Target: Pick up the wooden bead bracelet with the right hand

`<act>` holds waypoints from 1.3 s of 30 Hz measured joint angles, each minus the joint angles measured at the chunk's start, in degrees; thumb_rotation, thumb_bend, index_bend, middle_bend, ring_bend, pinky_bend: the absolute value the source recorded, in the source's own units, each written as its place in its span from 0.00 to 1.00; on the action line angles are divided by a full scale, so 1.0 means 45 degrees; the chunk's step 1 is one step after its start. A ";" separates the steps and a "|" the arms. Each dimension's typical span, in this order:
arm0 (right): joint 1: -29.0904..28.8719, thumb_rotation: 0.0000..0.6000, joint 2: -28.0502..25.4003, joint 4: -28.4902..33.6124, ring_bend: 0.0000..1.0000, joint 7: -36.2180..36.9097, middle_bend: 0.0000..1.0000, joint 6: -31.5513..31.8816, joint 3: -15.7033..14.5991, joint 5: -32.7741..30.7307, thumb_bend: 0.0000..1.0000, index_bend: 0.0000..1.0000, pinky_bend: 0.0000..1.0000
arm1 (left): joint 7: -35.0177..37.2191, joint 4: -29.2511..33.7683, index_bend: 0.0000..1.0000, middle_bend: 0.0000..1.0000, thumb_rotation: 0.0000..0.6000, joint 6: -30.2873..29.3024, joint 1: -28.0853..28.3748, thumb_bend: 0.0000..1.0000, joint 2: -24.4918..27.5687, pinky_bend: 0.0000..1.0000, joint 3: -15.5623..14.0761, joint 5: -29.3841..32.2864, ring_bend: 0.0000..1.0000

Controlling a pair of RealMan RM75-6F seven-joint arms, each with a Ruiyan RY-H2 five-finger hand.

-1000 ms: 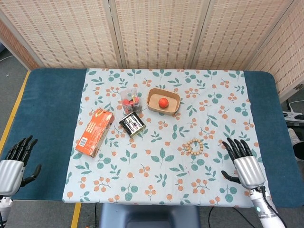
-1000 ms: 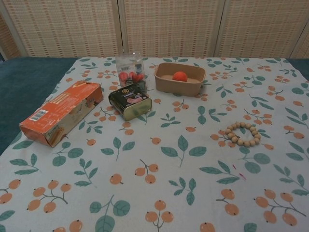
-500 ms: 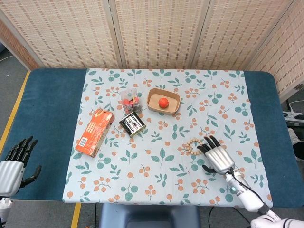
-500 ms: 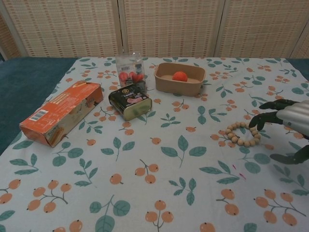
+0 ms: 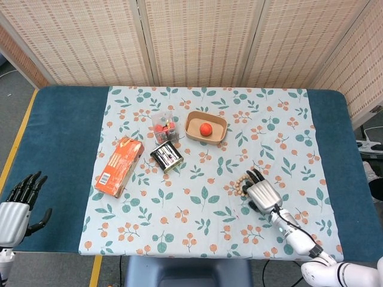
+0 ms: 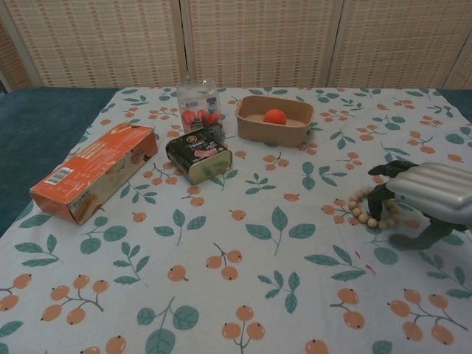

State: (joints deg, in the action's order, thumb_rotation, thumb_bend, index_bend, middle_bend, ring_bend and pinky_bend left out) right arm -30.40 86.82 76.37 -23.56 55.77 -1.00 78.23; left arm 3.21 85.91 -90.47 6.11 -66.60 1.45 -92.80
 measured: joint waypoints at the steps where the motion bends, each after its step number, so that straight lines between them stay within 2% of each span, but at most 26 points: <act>1: -0.0007 1.00 0.0026 -0.0026 0.09 -0.0008 0.47 -0.0006 0.0006 0.0003 0.32 0.57 0.00 | 0.0002 -0.0002 0.00 0.00 1.00 0.0011 0.0004 0.41 -0.0002 0.16 -0.0005 -0.0006 0.00; 7: -0.0158 1.00 0.0253 -0.0313 0.13 -0.0446 0.51 -0.0122 0.0051 0.0071 0.40 0.62 0.00 | 0.0005 -0.0013 0.00 0.00 1.00 0.0057 0.0017 0.41 -0.0005 0.16 0.0015 0.0056 0.00; 16: -0.0344 1.00 0.0397 -0.0295 0.29 -0.0181 0.68 0.0055 0.0384 0.0243 0.72 0.84 0.00 | -0.0006 0.0015 0.00 0.00 1.00 -0.0031 -0.0019 0.41 0.0010 0.16 0.0024 0.0035 0.00; 22: -0.0368 1.00 0.0233 -0.0081 0.34 0.1098 0.73 0.0041 0.0591 0.0245 0.76 0.90 0.00 | -0.0004 0.0025 0.00 0.00 1.00 -0.0069 -0.0027 0.41 0.0016 0.16 0.0011 -0.0022 0.00; 27: -0.0411 1.00 -0.0051 0.0480 0.35 0.2995 0.73 -0.0613 0.0987 -0.0470 0.76 0.90 0.00 | -0.0030 0.0009 0.00 0.00 1.00 -0.0031 -0.0017 0.41 -0.0010 0.16 -0.0002 -0.0027 0.00; 31: -0.0604 1.00 -0.0614 0.1315 0.35 0.5238 0.73 -0.2111 0.1604 -0.1727 0.76 0.90 0.00 | -0.0092 0.0029 0.00 0.00 1.00 0.0015 -0.0003 0.41 -0.0024 0.16 -0.0005 -0.0008 0.00; 34: -0.0778 1.00 -0.1168 0.1945 0.35 0.7296 0.73 -0.3462 0.2275 -0.2730 0.76 0.90 0.00 | -0.0104 0.0005 0.00 0.00 1.00 0.0017 -0.0007 0.41 -0.0043 0.16 -0.0001 0.0011 0.00; 39: -0.0920 1.00 -0.2086 0.2782 0.35 1.1006 0.73 -0.5795 0.3769 -0.4271 0.75 0.90 0.00 | -0.0131 0.0003 0.00 0.00 1.00 0.0071 0.0021 0.41 -0.0060 0.16 0.0006 0.0022 0.00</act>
State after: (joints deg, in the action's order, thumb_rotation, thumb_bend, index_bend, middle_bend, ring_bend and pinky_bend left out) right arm -34.54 77.43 88.89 25.97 29.70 15.97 59.02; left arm 2.62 85.92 -90.16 6.20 -66.87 1.48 -92.70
